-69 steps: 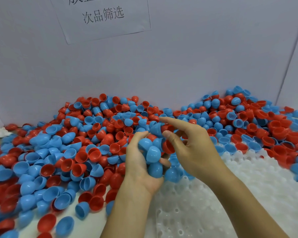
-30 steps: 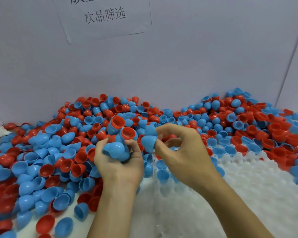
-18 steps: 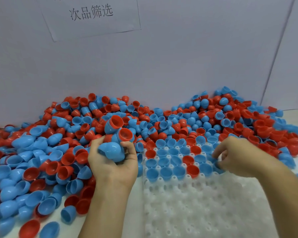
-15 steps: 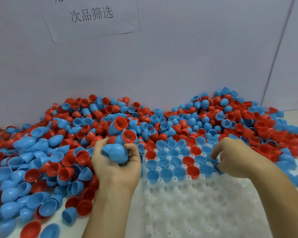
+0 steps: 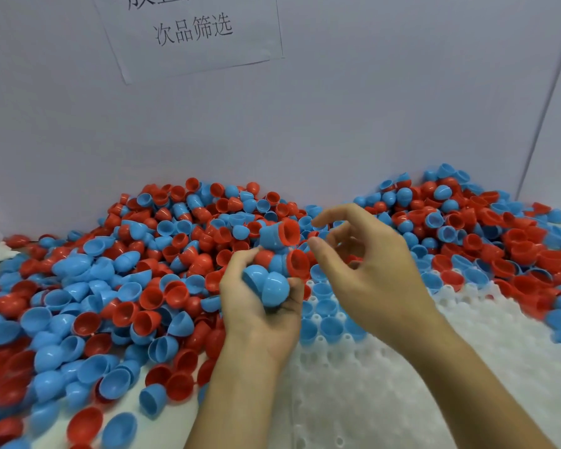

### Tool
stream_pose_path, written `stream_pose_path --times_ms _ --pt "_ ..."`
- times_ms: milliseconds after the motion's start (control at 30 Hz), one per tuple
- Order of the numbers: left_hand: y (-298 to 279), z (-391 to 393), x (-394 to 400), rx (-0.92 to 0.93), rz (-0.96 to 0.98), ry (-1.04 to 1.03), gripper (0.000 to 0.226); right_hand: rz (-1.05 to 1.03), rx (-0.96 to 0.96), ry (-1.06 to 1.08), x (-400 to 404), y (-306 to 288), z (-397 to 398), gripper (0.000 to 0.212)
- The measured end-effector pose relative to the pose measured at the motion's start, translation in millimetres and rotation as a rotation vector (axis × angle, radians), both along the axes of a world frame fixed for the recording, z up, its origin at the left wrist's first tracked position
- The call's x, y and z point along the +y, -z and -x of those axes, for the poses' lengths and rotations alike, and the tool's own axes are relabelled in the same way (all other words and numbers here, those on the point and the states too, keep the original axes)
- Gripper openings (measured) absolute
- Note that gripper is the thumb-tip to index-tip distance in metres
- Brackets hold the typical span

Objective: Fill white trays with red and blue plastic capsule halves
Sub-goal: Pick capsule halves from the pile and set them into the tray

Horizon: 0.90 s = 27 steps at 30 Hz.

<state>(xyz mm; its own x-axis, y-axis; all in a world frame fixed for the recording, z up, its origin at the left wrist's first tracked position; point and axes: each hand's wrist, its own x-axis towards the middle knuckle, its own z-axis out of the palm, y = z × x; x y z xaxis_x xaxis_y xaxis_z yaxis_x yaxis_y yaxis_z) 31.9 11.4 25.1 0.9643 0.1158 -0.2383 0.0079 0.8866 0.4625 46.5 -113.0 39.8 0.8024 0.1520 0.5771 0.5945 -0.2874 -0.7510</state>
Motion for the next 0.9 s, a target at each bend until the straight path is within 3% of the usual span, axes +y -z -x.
stream_pose_path --times_ms 133,267,367,467,767,900 --pt "2.6 0.7 -5.6 -0.040 -0.160 0.144 0.012 0.004 0.007 0.037 2.5 5.7 -2.6 0.020" --pt "4.6 2.4 -6.1 -0.034 -0.217 0.169 0.033 -0.019 0.054 0.046 -2.5 4.3 -4.8 0.023" --pt "4.7 4.0 -6.5 -0.021 -0.217 0.170 0.017 -0.043 0.061 0.051 -3.8 3.8 -4.7 0.023" --pt "5.1 3.3 -6.5 -0.017 -0.194 0.139 0.030 -0.027 0.039 0.028 -5.6 3.3 -4.6 0.023" --pt "2.9 5.5 -6.3 -0.020 -0.219 0.124 0.030 0.160 -0.007 -0.066 -14.2 2.5 -2.6 0.046" --pt "1.4 6.4 -6.6 -0.043 -0.256 0.141 0.023 0.157 -0.009 -0.050 -11.7 4.5 -2.7 0.045"
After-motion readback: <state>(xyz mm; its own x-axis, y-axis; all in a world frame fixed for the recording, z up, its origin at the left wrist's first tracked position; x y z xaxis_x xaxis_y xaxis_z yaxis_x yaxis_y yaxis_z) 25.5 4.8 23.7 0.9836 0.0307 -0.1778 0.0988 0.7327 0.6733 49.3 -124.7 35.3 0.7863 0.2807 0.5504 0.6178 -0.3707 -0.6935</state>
